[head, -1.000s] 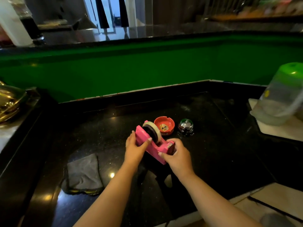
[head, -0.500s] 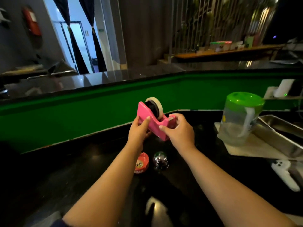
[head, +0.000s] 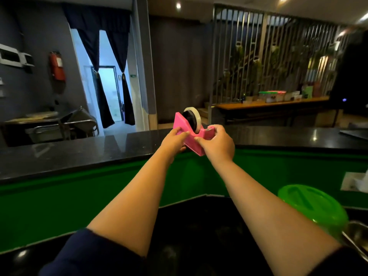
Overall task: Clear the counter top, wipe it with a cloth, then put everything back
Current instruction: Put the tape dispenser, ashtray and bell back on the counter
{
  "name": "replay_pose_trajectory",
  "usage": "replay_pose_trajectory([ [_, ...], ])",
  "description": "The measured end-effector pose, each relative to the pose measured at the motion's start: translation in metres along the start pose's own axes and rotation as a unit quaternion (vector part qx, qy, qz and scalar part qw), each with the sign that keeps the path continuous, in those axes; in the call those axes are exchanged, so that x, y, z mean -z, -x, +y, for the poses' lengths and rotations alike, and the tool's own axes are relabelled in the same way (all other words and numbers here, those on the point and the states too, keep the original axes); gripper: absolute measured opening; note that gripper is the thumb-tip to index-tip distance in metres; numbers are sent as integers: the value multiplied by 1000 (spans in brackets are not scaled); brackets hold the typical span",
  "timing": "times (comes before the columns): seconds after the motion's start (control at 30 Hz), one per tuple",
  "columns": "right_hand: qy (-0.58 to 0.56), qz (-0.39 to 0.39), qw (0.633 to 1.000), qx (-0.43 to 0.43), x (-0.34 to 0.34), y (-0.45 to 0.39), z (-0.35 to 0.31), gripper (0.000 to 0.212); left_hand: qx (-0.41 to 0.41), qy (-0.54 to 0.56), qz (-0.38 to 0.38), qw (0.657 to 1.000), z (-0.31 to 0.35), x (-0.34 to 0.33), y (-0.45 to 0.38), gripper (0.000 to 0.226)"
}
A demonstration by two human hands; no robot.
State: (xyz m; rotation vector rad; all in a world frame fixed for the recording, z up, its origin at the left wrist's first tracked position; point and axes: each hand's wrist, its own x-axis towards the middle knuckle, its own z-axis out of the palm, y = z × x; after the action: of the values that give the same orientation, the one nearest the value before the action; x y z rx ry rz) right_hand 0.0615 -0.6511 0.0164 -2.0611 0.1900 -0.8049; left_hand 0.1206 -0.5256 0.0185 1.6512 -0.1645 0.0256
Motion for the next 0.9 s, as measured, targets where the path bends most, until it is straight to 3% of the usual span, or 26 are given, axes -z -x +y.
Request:
replay_pose_trajectory([
  [0.13,30,-20,999,-15,-14,-54,17,53,-27,-167,23,985,-8,-19,-50,56],
  [0.37,66,-61,996,-4,-42,-115,45,58,-24,-340,26,940,-25,-32,-108,59],
  [0.6,74,-67,995,17,-59,-134,65,62,-14,-406,4,914,-32,-34,-125,61],
  [0.73,36,-122,991,31,-60,-132,78,67,-12,-437,-23,899,-34,-28,-130,64],
  [0.9,59,-105,992,43,-65,-129,75,68,4,-450,-47,892,-33,-17,-133,64],
])
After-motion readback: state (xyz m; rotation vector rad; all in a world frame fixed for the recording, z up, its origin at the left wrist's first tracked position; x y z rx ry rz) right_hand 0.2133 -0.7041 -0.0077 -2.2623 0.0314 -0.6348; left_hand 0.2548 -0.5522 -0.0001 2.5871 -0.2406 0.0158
